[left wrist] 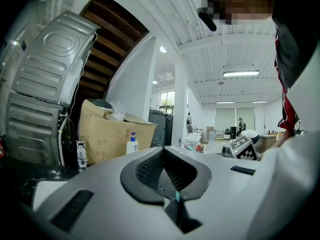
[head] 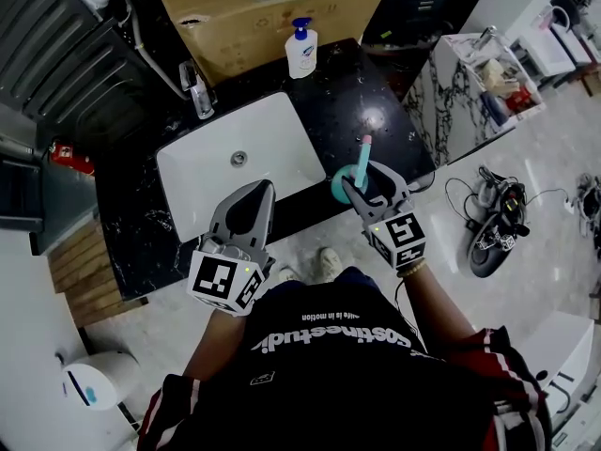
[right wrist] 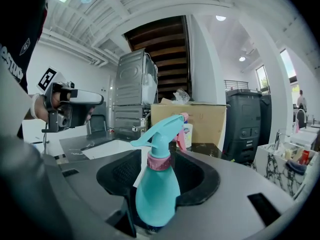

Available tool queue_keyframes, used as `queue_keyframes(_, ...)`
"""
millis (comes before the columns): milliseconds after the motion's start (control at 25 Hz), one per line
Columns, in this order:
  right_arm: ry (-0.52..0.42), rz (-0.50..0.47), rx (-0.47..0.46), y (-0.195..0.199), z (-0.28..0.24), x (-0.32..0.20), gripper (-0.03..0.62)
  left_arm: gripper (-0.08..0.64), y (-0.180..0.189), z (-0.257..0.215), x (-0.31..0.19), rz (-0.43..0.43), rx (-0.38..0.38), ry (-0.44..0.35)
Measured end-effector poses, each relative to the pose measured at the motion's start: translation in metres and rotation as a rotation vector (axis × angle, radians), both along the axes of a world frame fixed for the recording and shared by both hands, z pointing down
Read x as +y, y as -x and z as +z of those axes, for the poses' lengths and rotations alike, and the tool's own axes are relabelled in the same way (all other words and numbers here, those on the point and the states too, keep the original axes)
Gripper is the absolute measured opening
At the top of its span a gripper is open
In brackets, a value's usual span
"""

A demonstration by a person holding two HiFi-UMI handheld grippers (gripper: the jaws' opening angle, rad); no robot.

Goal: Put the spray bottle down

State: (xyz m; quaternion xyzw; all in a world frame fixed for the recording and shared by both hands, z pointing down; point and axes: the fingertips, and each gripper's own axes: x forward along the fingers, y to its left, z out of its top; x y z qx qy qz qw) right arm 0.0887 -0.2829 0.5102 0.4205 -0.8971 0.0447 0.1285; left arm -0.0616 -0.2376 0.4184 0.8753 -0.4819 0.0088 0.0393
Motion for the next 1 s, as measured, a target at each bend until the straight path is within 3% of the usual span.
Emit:
queue_keyframes(440,0.017,0.055,-0.009,-0.025,-0.006,0.026,0.218,0.015,-0.016,0.002,-0.004,0.048,0.013,0.001)
queue_keyframes(800,-0.081,0.091,-0.031,-0.031,-0.050,0.040,0.106,0.015,-0.033,-0.004,-0.008,0.095,0.034,-0.016)
queue_keyframes(1000,-0.129,0.050,-0.045,-0.016,-0.083,0.049,0.066,0.015,-0.036,-0.010,-0.009,0.111,0.034,-0.042)
